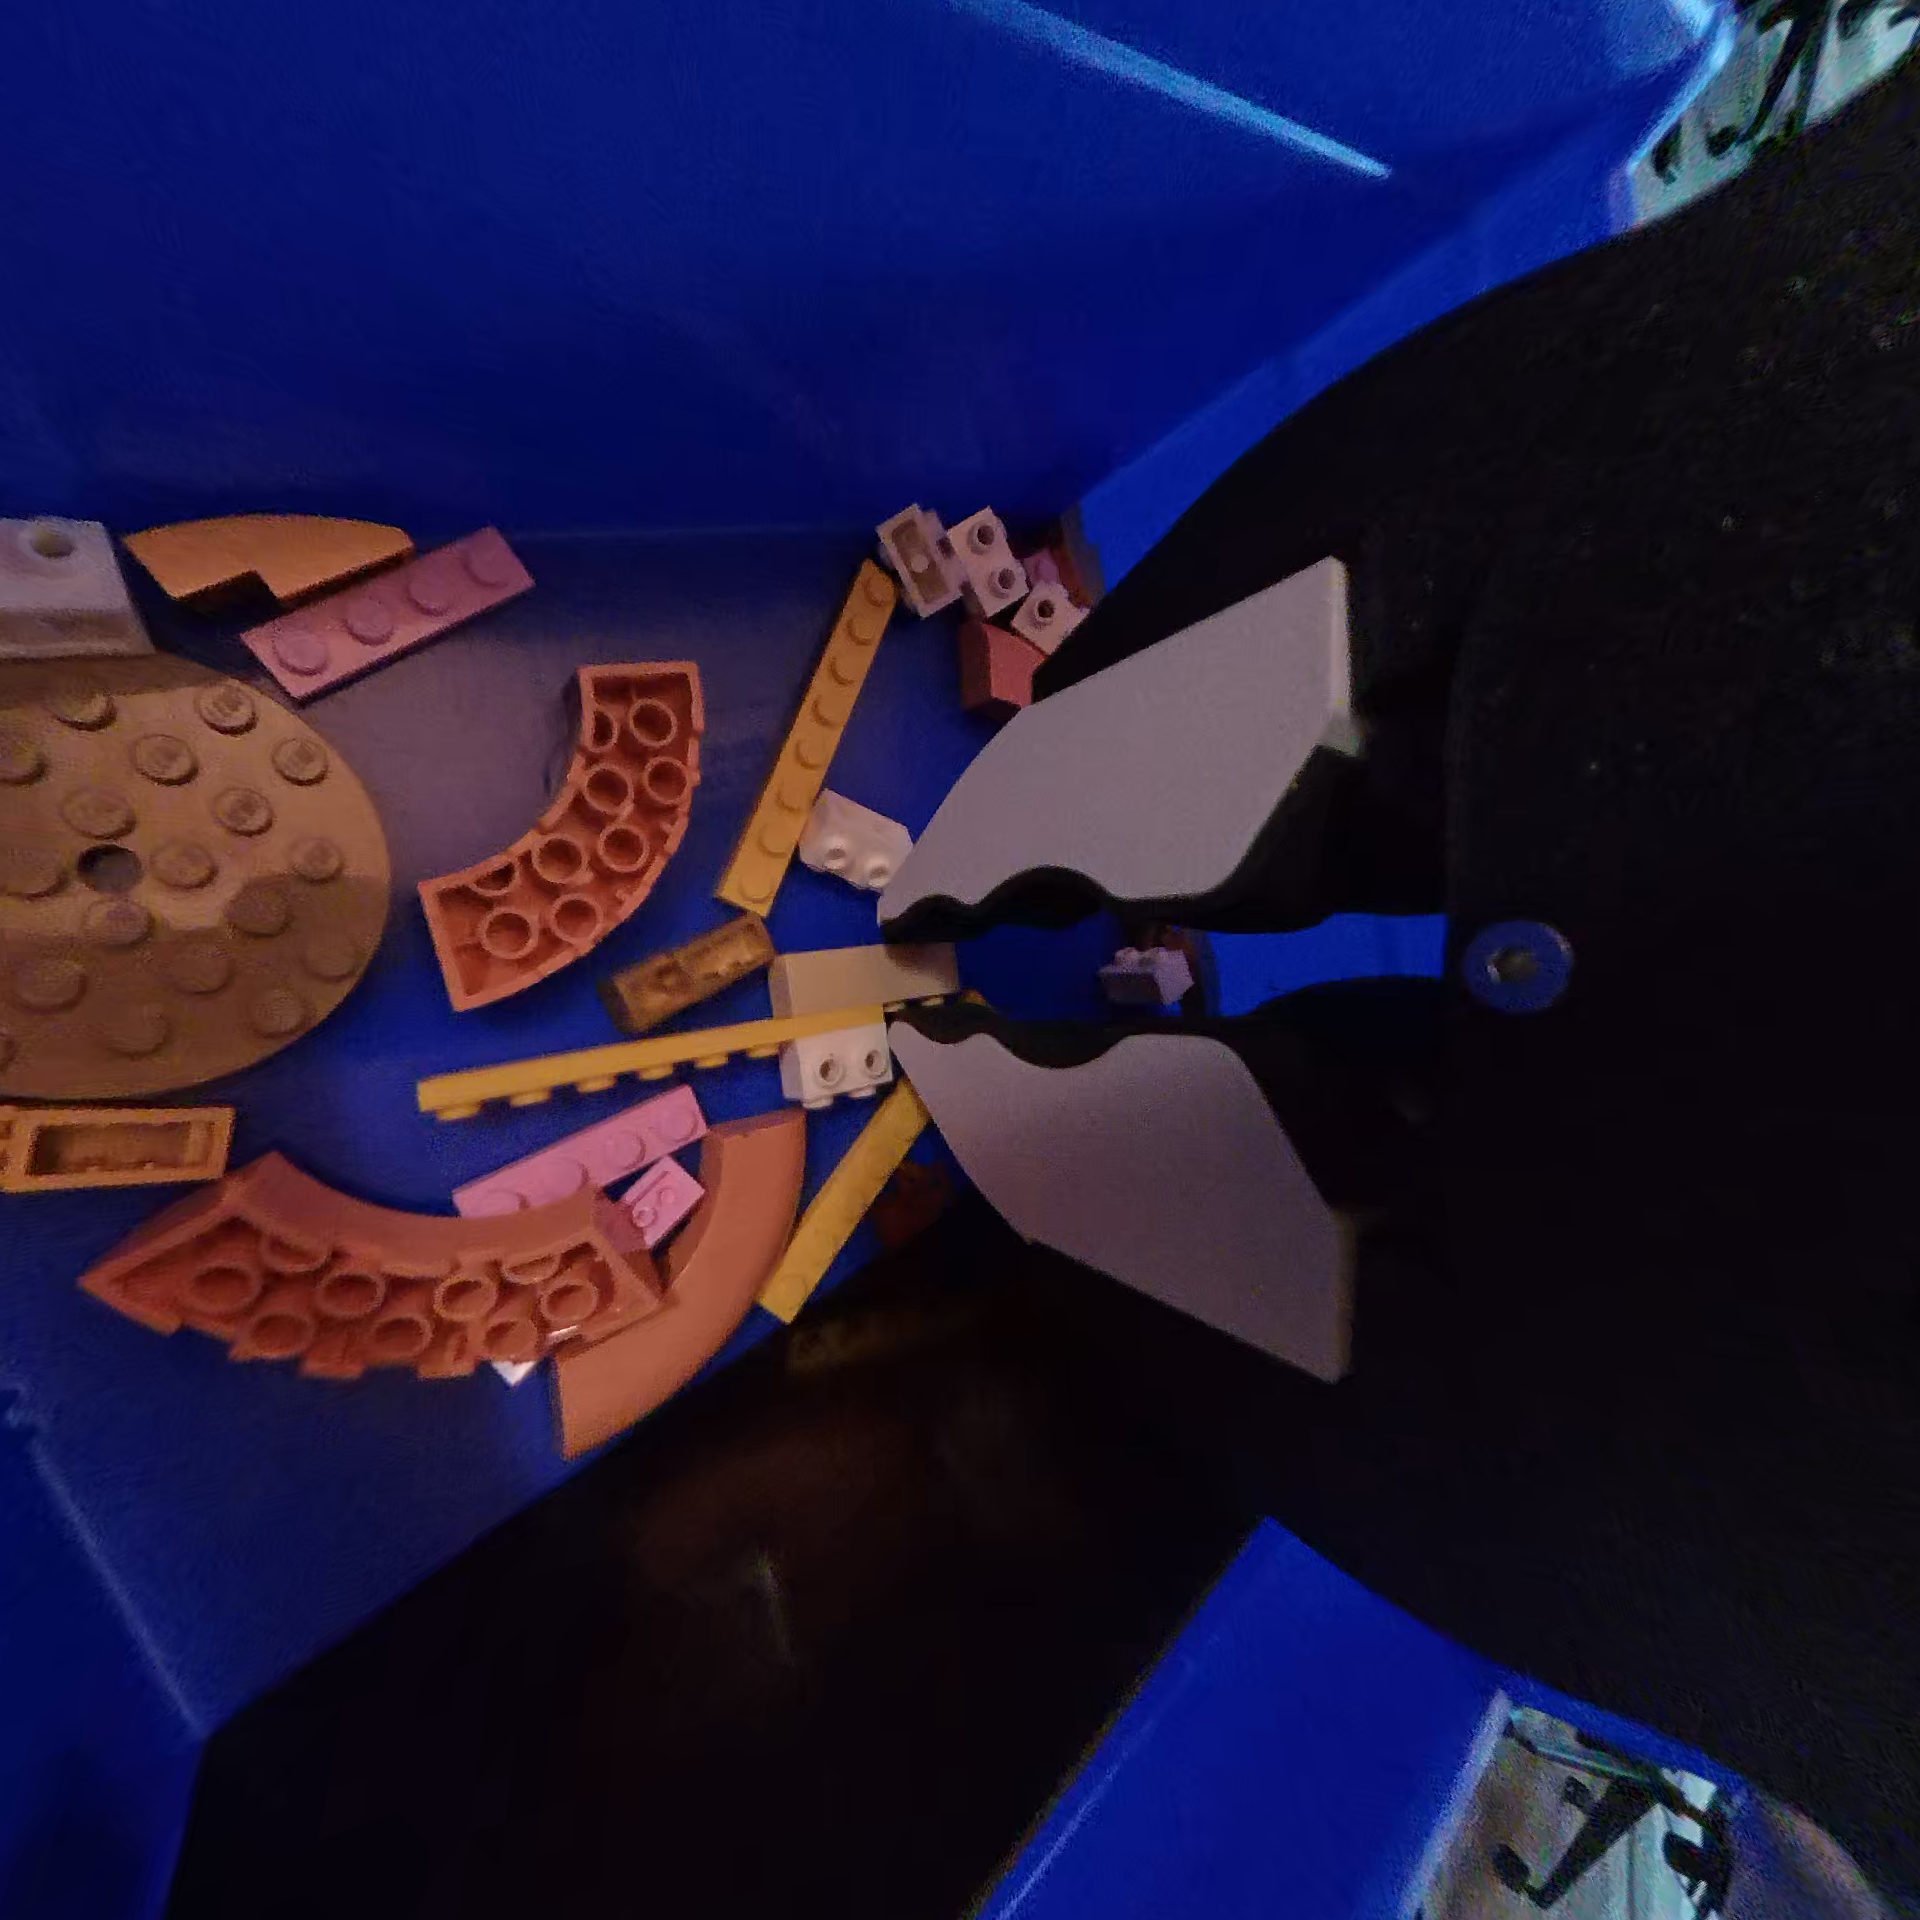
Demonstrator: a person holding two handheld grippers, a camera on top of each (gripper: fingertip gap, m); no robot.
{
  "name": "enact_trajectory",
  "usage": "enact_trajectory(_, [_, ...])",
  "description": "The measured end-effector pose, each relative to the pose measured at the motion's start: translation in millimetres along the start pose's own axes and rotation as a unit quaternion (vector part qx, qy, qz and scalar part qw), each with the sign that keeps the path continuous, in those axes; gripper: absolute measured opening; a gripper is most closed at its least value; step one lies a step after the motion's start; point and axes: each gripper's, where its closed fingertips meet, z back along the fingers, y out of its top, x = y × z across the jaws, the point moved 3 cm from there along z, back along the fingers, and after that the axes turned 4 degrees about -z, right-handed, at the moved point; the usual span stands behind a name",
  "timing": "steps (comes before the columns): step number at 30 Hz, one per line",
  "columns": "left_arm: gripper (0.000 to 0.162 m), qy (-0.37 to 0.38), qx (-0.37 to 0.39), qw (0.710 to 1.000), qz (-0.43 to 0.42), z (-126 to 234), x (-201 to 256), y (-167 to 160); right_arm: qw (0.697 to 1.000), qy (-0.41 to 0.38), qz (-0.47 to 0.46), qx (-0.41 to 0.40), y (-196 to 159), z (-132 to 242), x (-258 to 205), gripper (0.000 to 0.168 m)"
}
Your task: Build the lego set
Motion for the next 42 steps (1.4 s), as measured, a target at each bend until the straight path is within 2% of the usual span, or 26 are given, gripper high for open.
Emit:
enact_trajectory(4, [0.007,-0.034,0.052,0.998,-0.016,5,8,37,0.998,-0.042,-0.031,0.016,-7,16,5,0.011])
enact_trajectory(8, [0.012,-0.125,0.161,0.979,-0.025,5,41,112,0.978,-0.15,-0.111,0.09,-10,58,6,0.011])
enact_trajectory(11, [0.03,-0.237,0.236,0.942,-0.011,-1,92,172,0.935,-0.243,-0.201,0.163,-9,89,4,0.011])
enact_trajectory(14, [0.039,-0.336,0.257,0.906,0.0,-15,155,218,0.87,-0.309,-0.273,0.27,1,120,-5,0.011])
enact_trajectory(17, [0.04,-0.397,0.254,0.882,0.007,-37,216,256,0.815,-0.353,-0.31,0.34,6,142,-19,0.01])
enact_trajectory(20, [0.038,-0.437,0.235,0.868,-0.006,-62,267,283,0.779,-0.377,-0.329,0.379,12,159,-34,0.011])
enact_trajectory(23, [0.031,-0.462,0.226,0.858,0.008,-84,302,298,0.768,-0.39,-0.336,0.381,18,166,-47,0.011])
enact_trajectory(26, [0.025,-0.496,0.233,0.836,0.03,-87,323,302,0.769,-0.406,-0.335,0.362,19,166,-53,0.011])
enact_trajectory(31, [0.009,-0.481,0.254,0.839,0.029,-93,328,301,0.779,-0.406,-0.336,0.341,21,158,-52,0.011])
enact_trajectory(33, [0.008,-0.478,0.252,0.841,0.015,-95,328,298,0.781,-0.379,-0.346,0.356,23,153,-49,0.01])
enact_trajectory(36, [0.008,-0.477,0.248,0.843,-0.023,-99,325,292,0.778,-0.289,-0.371,0.416,25,145,-46,0.01])
enact_trajectory(40, [0.007,-0.485,0.231,0.841,-0.065,-104,320,282,0.738,-0.184,-0.407,0.506,6,149,-40,0.01])
enact_trajectory(42, [0.007,-0.49,0.226,0.841,-0.045,-107,315,288,0.76,-0.176,-0.397,0.484,4,144,-43,0.01])
